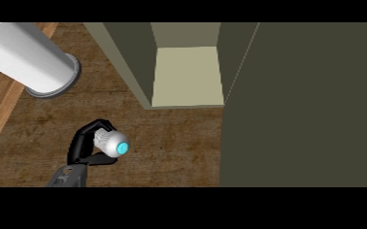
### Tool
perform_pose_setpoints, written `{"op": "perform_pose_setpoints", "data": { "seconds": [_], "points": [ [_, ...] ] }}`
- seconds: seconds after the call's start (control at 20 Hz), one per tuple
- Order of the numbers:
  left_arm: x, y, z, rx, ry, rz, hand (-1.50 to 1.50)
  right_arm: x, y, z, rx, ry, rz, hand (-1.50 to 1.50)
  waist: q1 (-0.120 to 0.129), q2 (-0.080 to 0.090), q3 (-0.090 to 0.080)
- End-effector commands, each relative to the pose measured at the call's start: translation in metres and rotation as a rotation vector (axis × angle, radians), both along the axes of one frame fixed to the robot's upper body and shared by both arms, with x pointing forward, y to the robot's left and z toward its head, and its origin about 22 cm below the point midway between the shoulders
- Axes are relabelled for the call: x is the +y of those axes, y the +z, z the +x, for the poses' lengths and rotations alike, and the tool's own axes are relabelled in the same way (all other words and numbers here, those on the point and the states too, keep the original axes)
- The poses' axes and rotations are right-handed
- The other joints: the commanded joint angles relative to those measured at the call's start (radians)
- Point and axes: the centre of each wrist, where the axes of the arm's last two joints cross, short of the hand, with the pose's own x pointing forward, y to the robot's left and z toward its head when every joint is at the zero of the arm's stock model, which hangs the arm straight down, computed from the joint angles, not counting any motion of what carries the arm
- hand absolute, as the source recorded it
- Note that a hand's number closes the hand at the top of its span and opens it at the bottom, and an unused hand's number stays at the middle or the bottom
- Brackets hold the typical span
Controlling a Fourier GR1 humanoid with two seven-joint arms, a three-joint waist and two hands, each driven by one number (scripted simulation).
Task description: Pick up the bottled water, place it into the cabinet and close the cabinet
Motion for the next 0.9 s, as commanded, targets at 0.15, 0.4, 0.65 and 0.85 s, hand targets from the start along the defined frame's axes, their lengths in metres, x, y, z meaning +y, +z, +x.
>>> {"op": "perform_pose_setpoints", "data": {
  "seconds": [0.15, 0.4, 0.65, 0.85],
  "points": [
    [-0.069, -0.023, -0.020, 0.033, -0.085, -0.103, 1.50, -0.008, 0.023, -0.003, -0.052, -0.011, -0.038, -1.50, 0.012, 0.005, -0.013],
    [-0.096, 0.001, 0.014, 0.047, -0.161, -0.141, 1.50, -0.006, 0.026, -0.002, -0.049, -0.026, -0.006, -1.50, 0.005, 0.003, -0.013],
    [-0.124, 0.023, 0.031, 0.031, -0.161, -0.174, 1.50, -0.005, 0.033, -0.003, -0.039, -0.015, -0.017, -1.50, 0.003, 0.004, -0.014],
    [-0.158, 0.061, 0.052, 0.042, -0.166, -0.174, 1.50, -0.007, 0.029, 0.000, -0.052, -0.007, -0.013, -1.50, 0.001, 0.004, -0.013]
  ]
}}
